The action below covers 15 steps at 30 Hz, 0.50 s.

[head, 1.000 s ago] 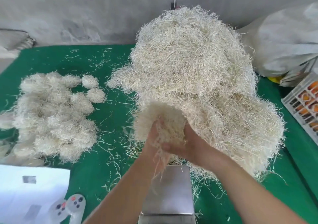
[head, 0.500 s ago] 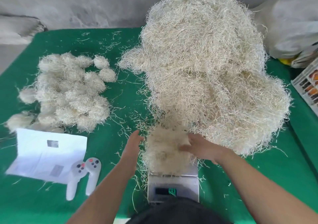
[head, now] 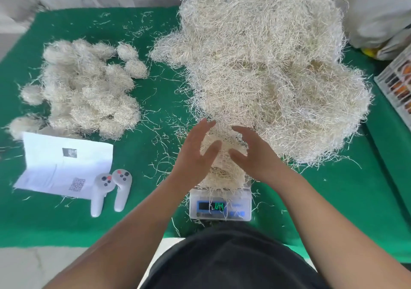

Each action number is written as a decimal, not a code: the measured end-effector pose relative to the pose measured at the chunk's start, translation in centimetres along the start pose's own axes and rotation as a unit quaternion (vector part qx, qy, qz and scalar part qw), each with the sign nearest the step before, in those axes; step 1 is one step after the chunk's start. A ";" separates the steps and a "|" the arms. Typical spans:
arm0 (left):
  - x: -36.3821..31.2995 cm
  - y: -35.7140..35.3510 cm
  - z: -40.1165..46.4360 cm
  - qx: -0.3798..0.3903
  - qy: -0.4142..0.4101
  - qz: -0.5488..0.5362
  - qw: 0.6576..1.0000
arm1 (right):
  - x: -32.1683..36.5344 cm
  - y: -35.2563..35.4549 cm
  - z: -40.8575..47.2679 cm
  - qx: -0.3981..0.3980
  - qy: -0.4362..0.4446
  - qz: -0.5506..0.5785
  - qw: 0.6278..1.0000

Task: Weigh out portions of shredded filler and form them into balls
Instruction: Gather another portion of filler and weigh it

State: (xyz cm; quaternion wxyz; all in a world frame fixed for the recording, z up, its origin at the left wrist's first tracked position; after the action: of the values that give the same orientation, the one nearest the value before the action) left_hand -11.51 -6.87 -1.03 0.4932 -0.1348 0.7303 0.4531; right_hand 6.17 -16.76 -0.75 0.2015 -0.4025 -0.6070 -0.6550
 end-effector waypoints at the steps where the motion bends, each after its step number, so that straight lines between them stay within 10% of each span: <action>1: -0.3 -0.1 -0.2 0.013 0.030 -0.092 0.995 | 0.2 -0.5 -0.3 0.005 0.007 -0.004 1.000; 4: -0.7 0.0 -0.7 0.034 0.093 -0.210 0.973 | 0.4 -1.4 -1.1 0.011 0.026 -0.036 0.999; 15: 1.1 -0.3 -2.7 -0.002 0.003 0.176 0.984 | 0.4 -2.1 -2.3 0.038 0.018 -0.074 0.996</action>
State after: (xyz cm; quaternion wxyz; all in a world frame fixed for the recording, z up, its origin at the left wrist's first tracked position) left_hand -13.49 -8.90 -1.83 0.4032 -0.0065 0.7430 0.5342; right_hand 3.70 -18.48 -1.60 0.1788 -0.3370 -0.6558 -0.6514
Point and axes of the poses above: each hand's wrist, its own z-axis towards the middle knuckle, its own y-axis out of the back of the hand, x = y × z, the point moved 1 cm from there along z, towards the middle knuckle, and after that the axes turned 7 degrees about y, right-handed, at the moved point
